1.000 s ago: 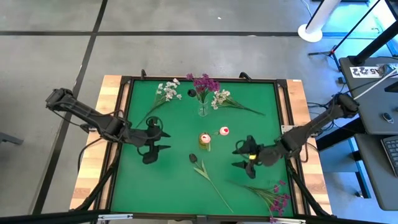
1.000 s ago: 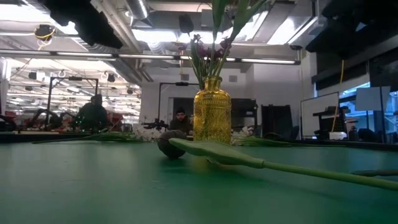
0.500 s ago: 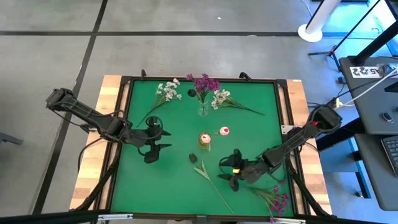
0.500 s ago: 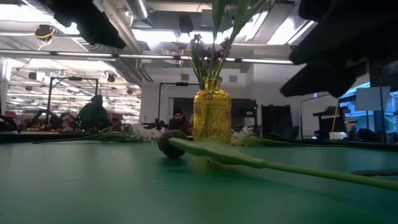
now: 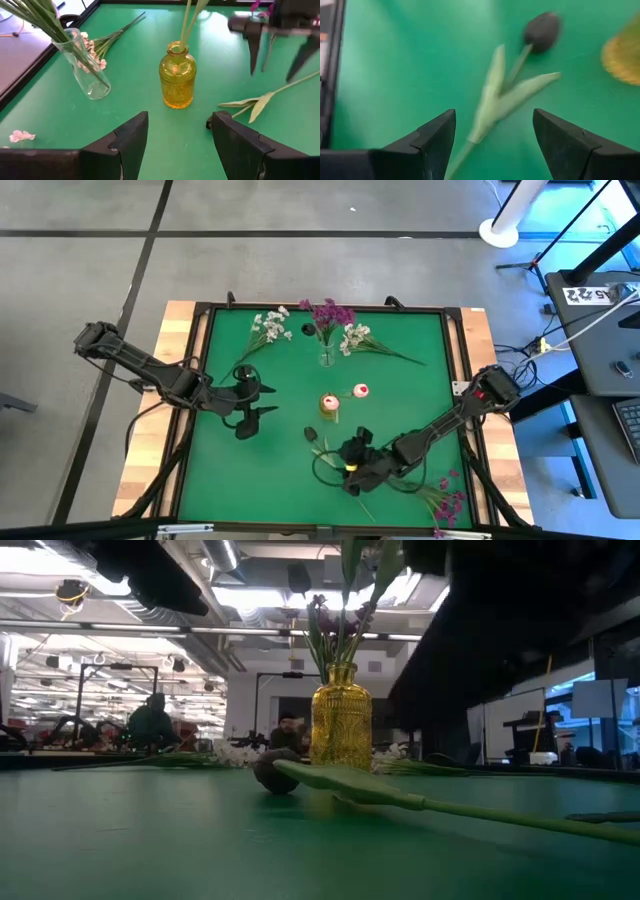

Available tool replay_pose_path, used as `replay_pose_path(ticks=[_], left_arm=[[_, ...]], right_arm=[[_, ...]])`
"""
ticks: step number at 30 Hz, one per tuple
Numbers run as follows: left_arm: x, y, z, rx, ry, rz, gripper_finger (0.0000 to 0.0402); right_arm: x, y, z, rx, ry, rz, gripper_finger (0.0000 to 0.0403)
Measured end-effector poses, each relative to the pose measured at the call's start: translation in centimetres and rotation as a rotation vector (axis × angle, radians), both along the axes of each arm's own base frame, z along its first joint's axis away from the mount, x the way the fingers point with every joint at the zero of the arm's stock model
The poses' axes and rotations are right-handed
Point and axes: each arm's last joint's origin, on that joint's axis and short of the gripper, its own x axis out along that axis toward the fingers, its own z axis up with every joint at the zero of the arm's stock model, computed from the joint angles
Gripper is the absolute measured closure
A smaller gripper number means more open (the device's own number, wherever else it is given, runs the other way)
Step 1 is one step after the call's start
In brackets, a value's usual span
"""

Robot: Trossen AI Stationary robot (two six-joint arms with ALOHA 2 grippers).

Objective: Sort flowers into vase by color
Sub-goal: Put the violet flowers into the transparent vase

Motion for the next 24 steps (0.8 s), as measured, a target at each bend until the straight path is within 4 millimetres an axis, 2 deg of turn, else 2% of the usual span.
replay_pose_path(ticks=[4, 8, 12, 14, 19, 24], left_arm=[[0.0, 0.0, 0.1, -0.001, -0.005, -0.001, 0.0189], [0.0, 0.0, -0.1, -0.001, -0.001, 0.000, 0.0189], [-0.1, 0.0, -0.6, -0.007, 0.004, 0.006, 0.0189], [-0.1, 0.1, -0.8, -0.012, 0.006, 0.010, 0.0189], [-0.2, 0.1, -1.4, -0.025, 0.016, 0.023, 0.0189], [-0.3, 0.2, -1.7, -0.031, 0.023, 0.030, 0.0189]], right_arm=[[0.1, -0.5, -1.2, 0.052, 0.114, 0.031, 0.0139], [-1.5, -1.3, -1.9, 0.026, 0.348, 0.034, 0.0139], [-3.5, -1.0, -1.0, 0.023, 0.518, 0.043, 0.0139], [-4.4, -0.5, 0.1, 0.023, 0.557, 0.052, 0.0139], [-7.0, 1.0, 3.5, 0.060, 0.550, 0.045, 0.0139], [-9.8, 2.6, 5.0, 0.124, 0.553, -0.012, 0.0139]])
